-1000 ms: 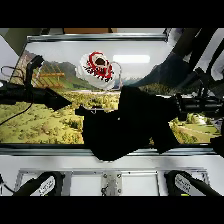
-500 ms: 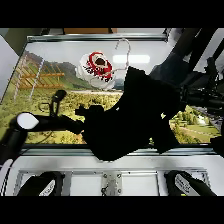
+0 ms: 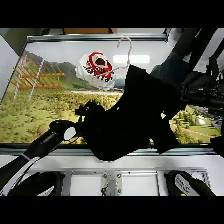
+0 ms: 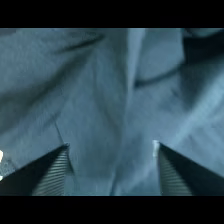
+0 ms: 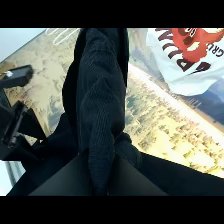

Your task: Fold the clothes and pants, and hang the long-sleeved shirts on hangers.

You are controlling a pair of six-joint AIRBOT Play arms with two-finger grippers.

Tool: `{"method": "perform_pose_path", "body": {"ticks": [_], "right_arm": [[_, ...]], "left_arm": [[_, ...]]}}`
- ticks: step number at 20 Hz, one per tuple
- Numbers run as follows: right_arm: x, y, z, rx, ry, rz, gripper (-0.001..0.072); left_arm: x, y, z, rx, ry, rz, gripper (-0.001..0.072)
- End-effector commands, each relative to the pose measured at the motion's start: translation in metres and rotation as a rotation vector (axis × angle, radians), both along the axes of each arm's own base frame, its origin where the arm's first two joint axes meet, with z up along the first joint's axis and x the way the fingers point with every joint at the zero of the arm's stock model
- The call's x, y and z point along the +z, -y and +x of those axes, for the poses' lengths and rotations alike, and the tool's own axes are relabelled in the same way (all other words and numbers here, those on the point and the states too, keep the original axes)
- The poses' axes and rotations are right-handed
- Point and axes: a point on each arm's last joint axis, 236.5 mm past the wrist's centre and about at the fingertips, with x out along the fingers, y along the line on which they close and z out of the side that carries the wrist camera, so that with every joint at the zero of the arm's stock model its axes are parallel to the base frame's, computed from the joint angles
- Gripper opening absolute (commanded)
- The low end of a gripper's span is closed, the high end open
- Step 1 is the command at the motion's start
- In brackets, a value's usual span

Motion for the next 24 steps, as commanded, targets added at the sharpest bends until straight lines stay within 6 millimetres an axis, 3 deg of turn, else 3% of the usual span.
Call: {"method": "perform_pose_path", "body": {"ticks": [1,2,3,4,6,8,10,14,17,20,22,24], "right_arm": [[0.001,-0.002,-0.004,0.015,-0.004,0.004,0.001],[0.001,-0.002,-0.004,0.015,-0.005,0.004,0.001],[0.001,-0.002,-0.004,0.015,-0.004,0.004,0.001],[0.001,-0.002,-0.004,0.015,-0.005,0.004,0.0011],[0.001,-0.004,-0.007,0.024,-0.031,0.02,0.0013],[0.007,-0.006,-0.008,0.02,-0.064,0.062,0.0012],[0.03,-0.01,-0.01,0.018,-0.023,0.125,0.001],[0.056,-0.024,-0.041,0.092,-0.015,0.168,0.0009],[0.056,-0.029,-0.059,0.116,-0.041,0.129,0.0009],[0.043,-0.03,-0.074,0.13,-0.079,0.048,0.0009],[0.044,-0.031,-0.078,0.134,-0.072,0.035,0.0009],[0.045,-0.032,-0.081,0.137,-0.084,0.038,0.0009]], "left_arm": [[-0.023,0.001,0.018,0.077,-0.043,0.037,0.0537],[-0.027,-0.002,0.021,0.094,-0.057,0.042,0.0346],[-0.031,-0.006,0.023,0.11,-0.066,0.046,0.0109],[-0.033,-0.01,0.026,0.126,-0.072,0.048,0.002],[-0.023,-0.024,0.038,0.18,-0.051,0.03,0.002],[0.003,-0.047,0.057,0.262,0.009,-0.012,0.0019],[0.03,-0.074,0.072,0.351,0.073,-0.049,0.0019],[0.066,-0.108,0.086,0.458,0.14,-0.121,0.0019],[0.089,-0.137,0.105,0.52,0.15,-0.112,0.0019],[0.13,-0.159,0.135,0.543,0.232,-0.116,0.0019],[0.15,-0.165,0.145,0.523,0.25,-0.104,0.0019],[0.156,-0.163,0.149,0.49,0.228,-0.086,0.0019]]}}
